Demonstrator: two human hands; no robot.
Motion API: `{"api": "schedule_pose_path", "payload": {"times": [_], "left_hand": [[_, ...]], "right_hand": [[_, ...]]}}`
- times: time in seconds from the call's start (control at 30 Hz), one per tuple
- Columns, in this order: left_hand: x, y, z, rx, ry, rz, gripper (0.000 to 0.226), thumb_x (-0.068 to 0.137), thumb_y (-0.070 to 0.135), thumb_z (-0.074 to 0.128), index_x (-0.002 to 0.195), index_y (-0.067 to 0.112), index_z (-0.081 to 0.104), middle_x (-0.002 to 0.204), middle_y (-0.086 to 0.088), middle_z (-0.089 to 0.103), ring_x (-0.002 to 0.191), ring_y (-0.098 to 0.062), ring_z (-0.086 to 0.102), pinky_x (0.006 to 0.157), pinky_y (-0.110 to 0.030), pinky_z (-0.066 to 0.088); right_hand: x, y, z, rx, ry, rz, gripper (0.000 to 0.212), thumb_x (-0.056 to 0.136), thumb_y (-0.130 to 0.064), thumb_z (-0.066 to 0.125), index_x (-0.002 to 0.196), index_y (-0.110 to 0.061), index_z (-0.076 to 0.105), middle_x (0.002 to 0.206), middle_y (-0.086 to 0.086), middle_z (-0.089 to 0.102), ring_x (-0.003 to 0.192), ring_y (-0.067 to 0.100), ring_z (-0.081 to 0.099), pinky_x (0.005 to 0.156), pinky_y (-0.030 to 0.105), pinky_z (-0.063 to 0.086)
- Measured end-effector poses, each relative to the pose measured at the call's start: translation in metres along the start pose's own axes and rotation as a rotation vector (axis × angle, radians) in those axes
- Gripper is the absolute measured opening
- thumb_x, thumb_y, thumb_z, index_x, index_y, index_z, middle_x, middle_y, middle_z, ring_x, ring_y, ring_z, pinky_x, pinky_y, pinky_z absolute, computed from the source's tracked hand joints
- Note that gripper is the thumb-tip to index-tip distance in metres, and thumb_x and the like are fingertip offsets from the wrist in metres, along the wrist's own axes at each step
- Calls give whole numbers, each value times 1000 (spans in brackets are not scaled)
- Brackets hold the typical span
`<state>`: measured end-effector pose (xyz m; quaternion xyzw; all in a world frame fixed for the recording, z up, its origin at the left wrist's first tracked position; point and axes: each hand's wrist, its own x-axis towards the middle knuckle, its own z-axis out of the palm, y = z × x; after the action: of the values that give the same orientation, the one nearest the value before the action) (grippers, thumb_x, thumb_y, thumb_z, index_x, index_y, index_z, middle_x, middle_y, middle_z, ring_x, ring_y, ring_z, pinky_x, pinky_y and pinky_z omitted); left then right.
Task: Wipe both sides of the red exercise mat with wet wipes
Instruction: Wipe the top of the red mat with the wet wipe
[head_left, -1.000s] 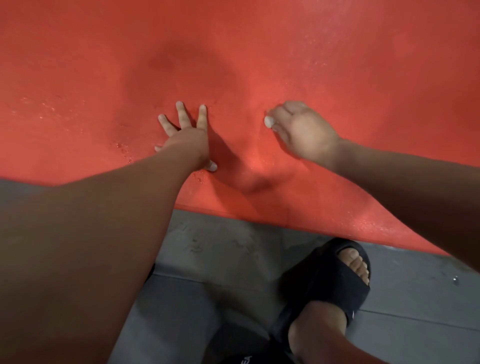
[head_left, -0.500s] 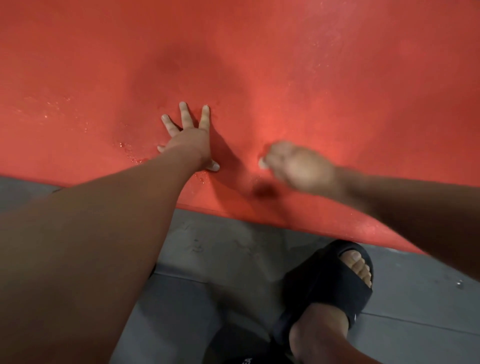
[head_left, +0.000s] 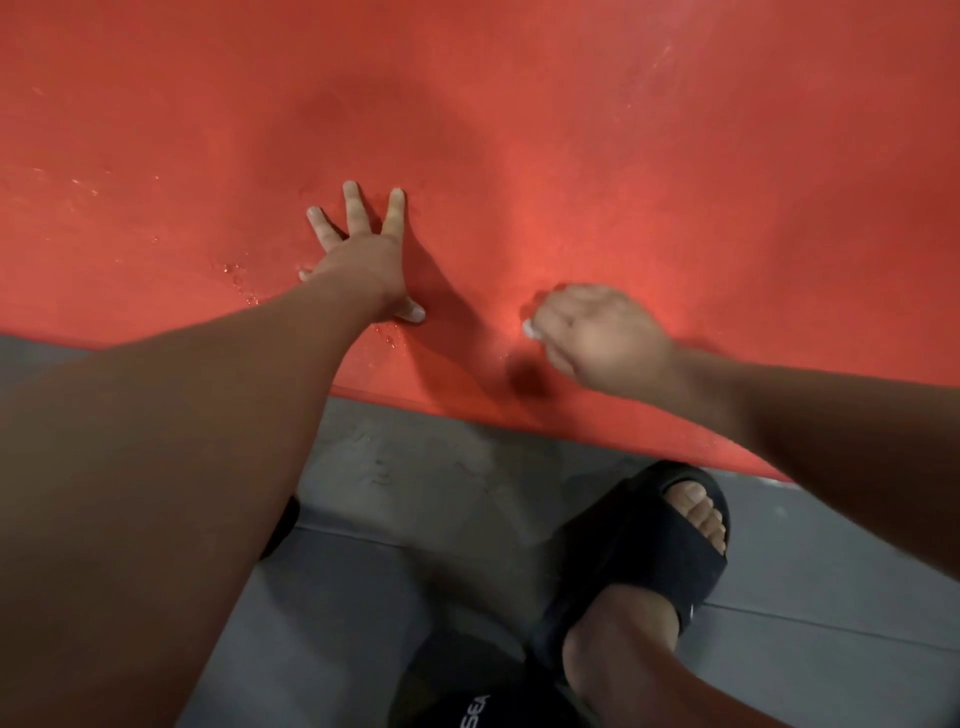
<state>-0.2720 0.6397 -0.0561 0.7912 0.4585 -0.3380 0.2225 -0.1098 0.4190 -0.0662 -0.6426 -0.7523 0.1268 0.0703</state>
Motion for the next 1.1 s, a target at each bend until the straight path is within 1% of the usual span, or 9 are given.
{"api": "schedule_pose_path", "payload": {"times": [0.1, 0.23, 0.3, 0.47, 0.67, 0.83, 0.87, 1.03, 1.1], "left_hand": [[-1, 0, -2, -5, 23, 12, 142, 71, 36, 92, 153, 44, -24, 159, -1, -41, 146, -49, -28, 112, -74, 24], [-6, -13, 2, -13, 72, 54, 137, 69, 46, 91, 158, 42, -12, 166, 1, -28, 151, -43, -20, 117, -69, 20], [-10, -25, 4, 6, 95, 73, 131, 70, 51, 88, 161, 35, -3, 169, -1, -16, 154, -40, -10, 120, -65, 18], [-23, -54, 7, 46, 173, 30, 122, 69, 52, 88, 162, 31, 11, 170, -7, -2, 155, -35, 1, 119, -67, 18], [-20, -67, 22, 72, 109, 39, 131, 73, 52, 86, 161, 33, -9, 167, -11, -20, 154, -42, -10, 126, -45, 2], [-19, -65, 21, 78, 127, 21, 131, 73, 50, 87, 161, 35, -9, 168, -8, -21, 154, -42, -8, 126, -47, 7], [-19, -65, 20, 74, 128, 19, 131, 73, 49, 87, 161, 35, -9, 168, -8, -21, 154, -41, -8, 126, -48, 7], [-18, -67, 23, 66, 118, 7, 132, 71, 49, 88, 160, 38, -9, 168, -5, -22, 154, -40, -9, 124, -55, 15], [-16, -68, 25, 73, 122, 11, 132, 71, 50, 88, 160, 38, -9, 167, -5, -22, 154, -40, -9, 123, -58, 17]], "right_hand": [[-8, -19, 4, 56, 17, 77, 7, 85, -15, 60, 90, -12, 59, 80, 9, 59, 73, 33, 58, 67, 42, 46], [-28, -53, 14, 80, -202, -245, 14, 95, -20, 50, 100, -14, 61, 85, 4, 55, 79, 26, 55, 75, 40, 46], [-18, -38, 12, 43, -178, -300, 16, 96, -25, 47, 97, -18, 62, 85, 2, 57, 80, 26, 57, 76, 40, 47], [-5, -14, 10, 18, 98, 173, 13, 94, -21, 54, 87, -10, 59, 77, 12, 60, 74, 35, 60, 67, 43, 48], [-13, -57, 26, 73, -72, -229, 9, 91, -20, 58, 96, -14, 63, 82, 7, 59, 77, 29, 57, 74, 40, 47], [31, -28, 18, 77, 117, 197, 19, 95, -23, 47, 91, -8, 58, 81, 17, 60, 74, 39, 59, 68, 45, 49], [30, -34, 21, 95, 114, 196, 22, 96, -23, 44, 92, -7, 59, 81, 18, 60, 74, 39, 59, 69, 46, 49], [8, -75, 26, 166, -131, -282, 25, 97, -24, 42, 96, -11, 64, 84, 7, 61, 77, 29, 59, 74, 40, 49], [25, -57, 26, 105, -41, -219, 19, 95, -21, 49, 93, -11, 64, 84, 9, 63, 77, 32, 61, 72, 40, 50]]}}
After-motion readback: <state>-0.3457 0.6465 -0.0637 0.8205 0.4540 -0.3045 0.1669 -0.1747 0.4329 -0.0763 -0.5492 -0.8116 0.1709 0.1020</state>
